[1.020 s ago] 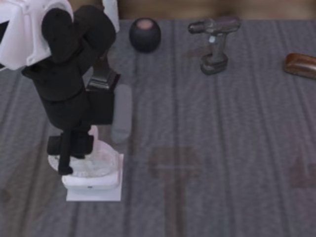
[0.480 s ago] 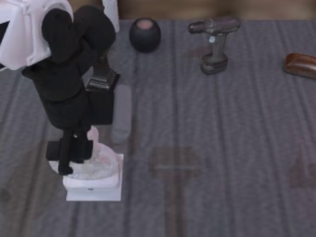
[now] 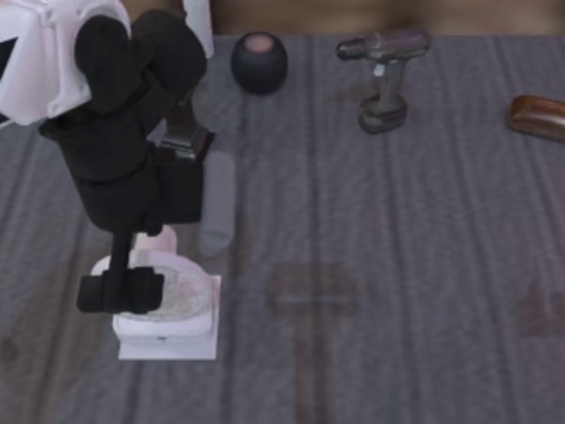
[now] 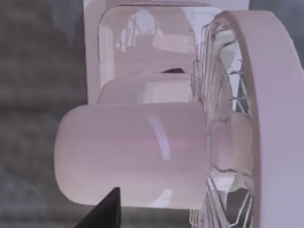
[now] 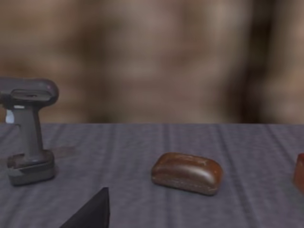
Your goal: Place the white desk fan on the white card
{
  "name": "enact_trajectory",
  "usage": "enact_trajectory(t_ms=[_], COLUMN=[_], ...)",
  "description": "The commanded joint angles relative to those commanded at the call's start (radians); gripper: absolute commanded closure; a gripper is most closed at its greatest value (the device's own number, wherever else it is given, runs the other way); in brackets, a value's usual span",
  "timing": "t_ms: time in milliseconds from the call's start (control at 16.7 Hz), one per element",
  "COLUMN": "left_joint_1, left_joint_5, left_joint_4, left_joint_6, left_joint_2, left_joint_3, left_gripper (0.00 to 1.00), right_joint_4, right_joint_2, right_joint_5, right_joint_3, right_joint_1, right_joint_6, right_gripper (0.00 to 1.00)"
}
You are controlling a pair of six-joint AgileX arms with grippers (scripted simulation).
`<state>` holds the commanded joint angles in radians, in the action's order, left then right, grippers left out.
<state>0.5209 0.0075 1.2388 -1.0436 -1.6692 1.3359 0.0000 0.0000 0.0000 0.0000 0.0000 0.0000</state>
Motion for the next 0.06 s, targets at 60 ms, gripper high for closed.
enact_trajectory(t_ms=[60], left_joint_1=[0.0], left_joint_5=[0.0], left_joint_4=[0.0], left_joint_6=[0.0], left_joint_2=[0.0], left_joint_3=[0.0], left_gripper=[0.0], right_joint_4=[0.0], right_joint_2=[0.0], right_joint_5=[0.0], right_joint_3=[0.0], right_joint_1=[0.0], right_joint_6=[0.0], right_gripper=[0.0])
